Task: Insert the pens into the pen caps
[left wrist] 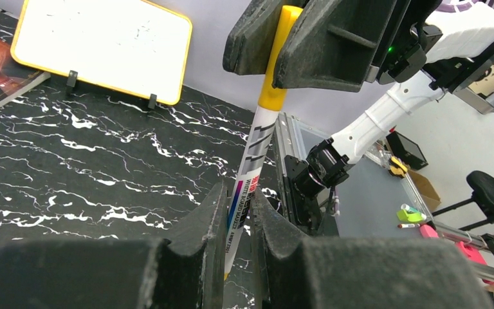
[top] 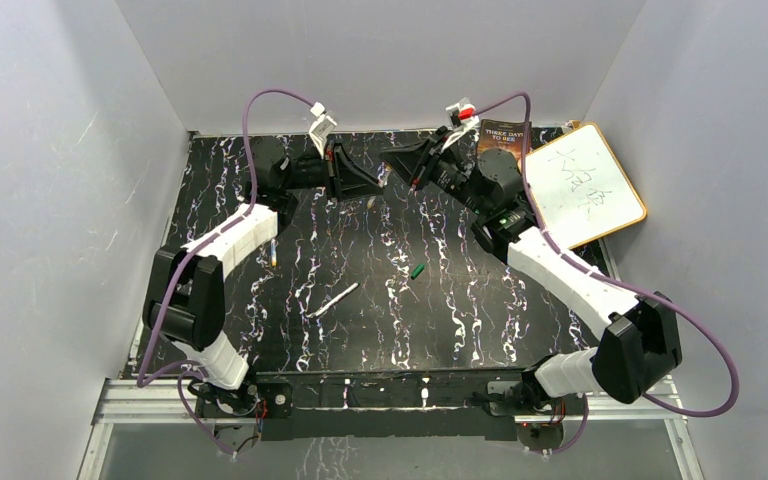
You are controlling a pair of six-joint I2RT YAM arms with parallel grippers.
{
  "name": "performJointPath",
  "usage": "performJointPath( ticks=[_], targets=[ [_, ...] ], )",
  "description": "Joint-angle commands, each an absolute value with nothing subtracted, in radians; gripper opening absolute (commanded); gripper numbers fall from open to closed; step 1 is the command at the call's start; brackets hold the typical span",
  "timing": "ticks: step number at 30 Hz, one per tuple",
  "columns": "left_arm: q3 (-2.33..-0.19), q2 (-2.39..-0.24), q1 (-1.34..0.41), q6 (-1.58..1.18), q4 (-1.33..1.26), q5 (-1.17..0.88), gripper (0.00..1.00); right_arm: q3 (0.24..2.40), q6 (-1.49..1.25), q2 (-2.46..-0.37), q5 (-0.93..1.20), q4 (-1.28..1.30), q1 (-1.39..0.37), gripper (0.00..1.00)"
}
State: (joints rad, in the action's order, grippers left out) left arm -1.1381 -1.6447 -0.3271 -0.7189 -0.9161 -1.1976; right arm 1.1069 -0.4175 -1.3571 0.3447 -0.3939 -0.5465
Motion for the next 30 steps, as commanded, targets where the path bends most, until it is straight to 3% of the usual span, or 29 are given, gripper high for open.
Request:
performJointPath(
  ticks=[1, 30],
  targets=[
    [-1.274, -1.613, -0.309, -0.785, -1.108, -0.999, 0.00, 1.017, -0.420, -1.393, 0.494, -0.138, -0.646, 0.00],
    [-1.295, -1.610, -0.295, -0.903, -1.255, -0.988, 0.00, 0.917, -0.411, -1.536, 0.445, -0.189, -0.726, 0.00]
  ],
)
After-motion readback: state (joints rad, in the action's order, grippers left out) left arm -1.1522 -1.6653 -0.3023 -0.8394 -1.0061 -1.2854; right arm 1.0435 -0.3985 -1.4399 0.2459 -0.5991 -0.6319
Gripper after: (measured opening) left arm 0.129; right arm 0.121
